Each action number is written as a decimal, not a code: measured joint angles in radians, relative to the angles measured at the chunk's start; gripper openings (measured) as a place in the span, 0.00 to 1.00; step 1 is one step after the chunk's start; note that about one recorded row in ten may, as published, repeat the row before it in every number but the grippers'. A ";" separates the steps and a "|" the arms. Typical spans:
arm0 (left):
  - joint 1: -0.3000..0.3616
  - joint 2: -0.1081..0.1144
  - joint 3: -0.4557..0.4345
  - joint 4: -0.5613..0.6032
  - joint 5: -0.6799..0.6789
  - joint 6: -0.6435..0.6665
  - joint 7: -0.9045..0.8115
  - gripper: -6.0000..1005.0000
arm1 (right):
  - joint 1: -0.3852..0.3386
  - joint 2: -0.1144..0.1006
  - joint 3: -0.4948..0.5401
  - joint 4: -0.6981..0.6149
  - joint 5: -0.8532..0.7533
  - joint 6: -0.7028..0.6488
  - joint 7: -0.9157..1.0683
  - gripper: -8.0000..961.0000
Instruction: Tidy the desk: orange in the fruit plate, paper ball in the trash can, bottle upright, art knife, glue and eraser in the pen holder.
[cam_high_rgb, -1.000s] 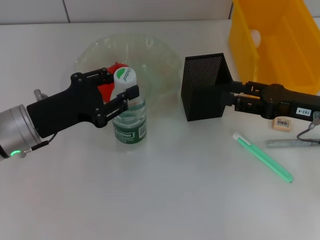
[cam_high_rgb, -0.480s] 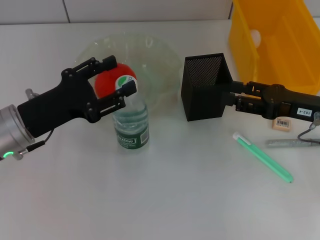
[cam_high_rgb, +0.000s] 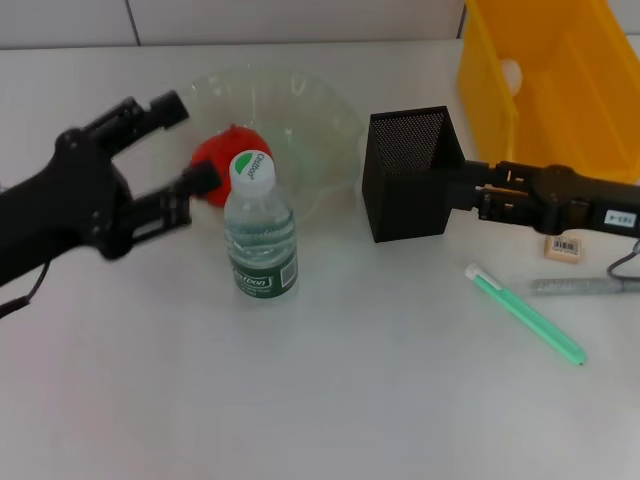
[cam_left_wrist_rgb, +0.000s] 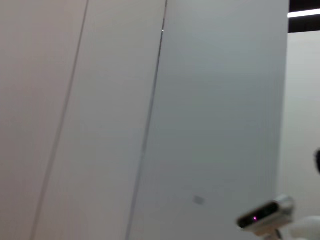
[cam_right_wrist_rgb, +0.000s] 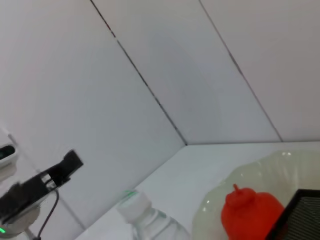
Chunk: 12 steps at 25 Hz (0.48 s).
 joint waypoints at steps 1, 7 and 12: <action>0.005 0.012 0.010 0.025 0.028 0.032 -0.034 0.80 | 0.000 -0.002 -0.005 -0.026 -0.003 -0.019 0.020 0.75; 0.008 0.029 0.015 0.075 0.264 0.128 -0.111 0.80 | 0.000 -0.009 -0.052 -0.243 -0.005 -0.179 0.162 0.75; 0.018 -0.014 0.010 0.056 0.386 0.033 -0.087 0.80 | 0.026 -0.023 -0.190 -0.480 -0.007 -0.278 0.383 0.75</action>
